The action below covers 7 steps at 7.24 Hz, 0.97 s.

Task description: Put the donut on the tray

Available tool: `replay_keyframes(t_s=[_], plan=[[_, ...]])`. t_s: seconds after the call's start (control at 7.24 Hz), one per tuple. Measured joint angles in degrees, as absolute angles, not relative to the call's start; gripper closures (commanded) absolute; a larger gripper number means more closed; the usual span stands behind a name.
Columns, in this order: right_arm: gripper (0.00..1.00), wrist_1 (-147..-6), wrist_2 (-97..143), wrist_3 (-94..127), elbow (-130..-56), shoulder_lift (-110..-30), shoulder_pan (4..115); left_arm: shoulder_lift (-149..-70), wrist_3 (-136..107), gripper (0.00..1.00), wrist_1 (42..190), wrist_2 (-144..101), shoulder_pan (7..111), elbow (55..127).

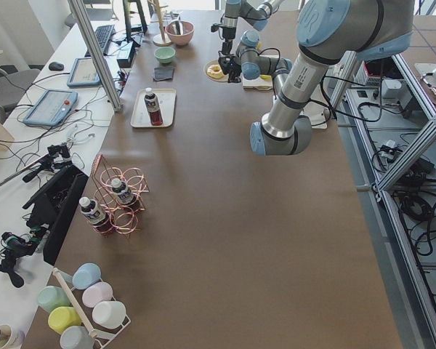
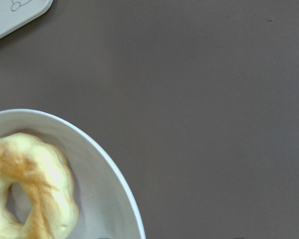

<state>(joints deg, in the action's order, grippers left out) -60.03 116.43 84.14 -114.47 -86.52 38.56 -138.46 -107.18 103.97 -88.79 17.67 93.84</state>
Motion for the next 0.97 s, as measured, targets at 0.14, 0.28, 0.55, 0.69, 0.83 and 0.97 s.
replay_keyframes(t_s=[0.14, 0.28, 0.55, 0.69, 0.83, 0.97], plan=[[0.66, -60.0, 116.3, 84.4, -114.9, -87.0, 38.3, -138.4, -107.2, 1.0, 104.0, -88.8, 17.7, 93.8], [0.7, -59.9, 116.2, 84.8, -115.2, -87.1, 38.2, -138.4, -107.1, 1.0, 104.0, -88.7, 17.7, 93.7], [0.7, -59.8, 116.3, 87.4, -115.4, -86.8, 38.0, -138.4, -107.1, 1.0, 104.0, -88.7, 17.5, 93.7], [0.7, -59.8, 116.3, 88.2, -115.5, -86.7, 38.0, -138.4, -107.1, 1.0, 104.0, -88.7, 17.5, 93.7], [0.69, -59.8, 116.3, 88.6, -115.5, -86.7, 38.0, -138.3, -107.1, 1.0, 104.0, -88.7, 17.5, 93.8], [0.7, -59.8, 116.3, 88.8, -115.5, -86.6, 38.0, -138.3, -107.1, 1.0, 104.0, -88.7, 17.5, 93.8]])
